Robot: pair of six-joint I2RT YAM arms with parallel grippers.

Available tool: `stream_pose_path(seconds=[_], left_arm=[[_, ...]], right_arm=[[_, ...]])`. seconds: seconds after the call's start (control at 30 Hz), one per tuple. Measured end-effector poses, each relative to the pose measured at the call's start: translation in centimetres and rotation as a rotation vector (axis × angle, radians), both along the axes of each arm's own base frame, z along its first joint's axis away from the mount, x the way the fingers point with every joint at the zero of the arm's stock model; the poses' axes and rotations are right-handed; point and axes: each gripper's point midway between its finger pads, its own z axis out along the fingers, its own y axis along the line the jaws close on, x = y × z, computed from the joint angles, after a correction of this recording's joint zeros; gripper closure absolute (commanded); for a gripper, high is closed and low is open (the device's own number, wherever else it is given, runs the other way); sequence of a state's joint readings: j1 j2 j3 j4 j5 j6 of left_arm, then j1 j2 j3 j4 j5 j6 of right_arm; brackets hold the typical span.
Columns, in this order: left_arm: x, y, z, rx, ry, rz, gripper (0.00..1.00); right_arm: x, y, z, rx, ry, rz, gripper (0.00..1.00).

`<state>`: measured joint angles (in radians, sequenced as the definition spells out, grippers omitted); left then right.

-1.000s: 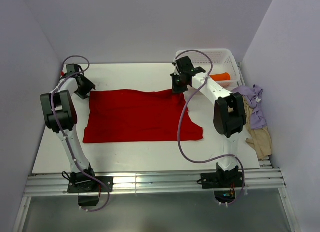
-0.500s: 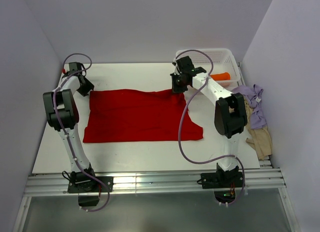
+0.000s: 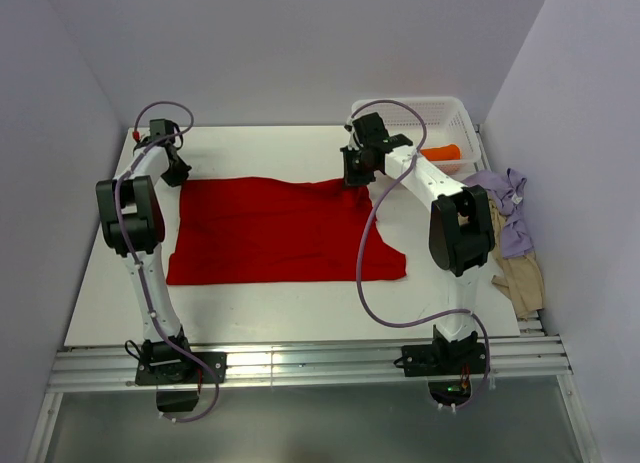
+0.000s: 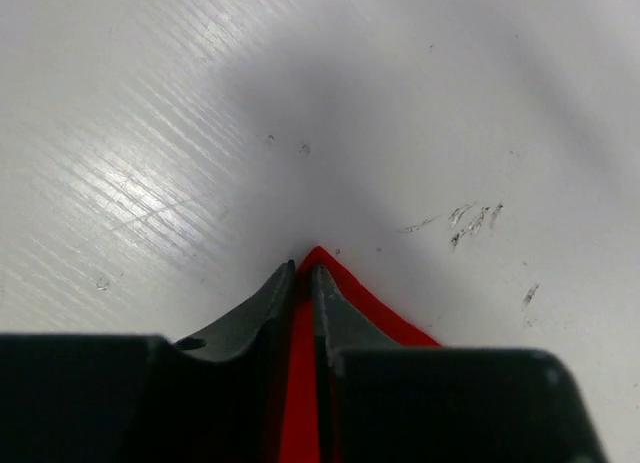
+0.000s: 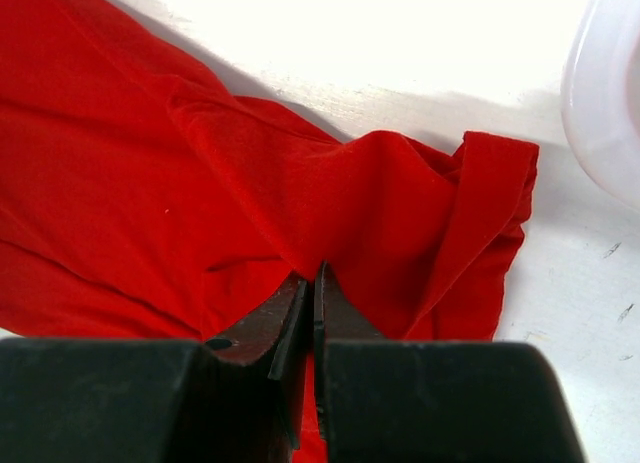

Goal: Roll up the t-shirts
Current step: Fold the tshirt

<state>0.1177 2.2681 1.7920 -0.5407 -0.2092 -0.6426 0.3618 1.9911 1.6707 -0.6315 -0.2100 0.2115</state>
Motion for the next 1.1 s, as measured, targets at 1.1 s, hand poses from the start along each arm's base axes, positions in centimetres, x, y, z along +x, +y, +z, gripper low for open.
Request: stream_pose_path(seconds=[1.1], left_arm=[[-2.7,-2.1,5.3,0.014,-0.230,-0.040,1.00]], right_arm=[[0.6,-2.6,1.2,0.089,-0.029,-0.127,1.00]])
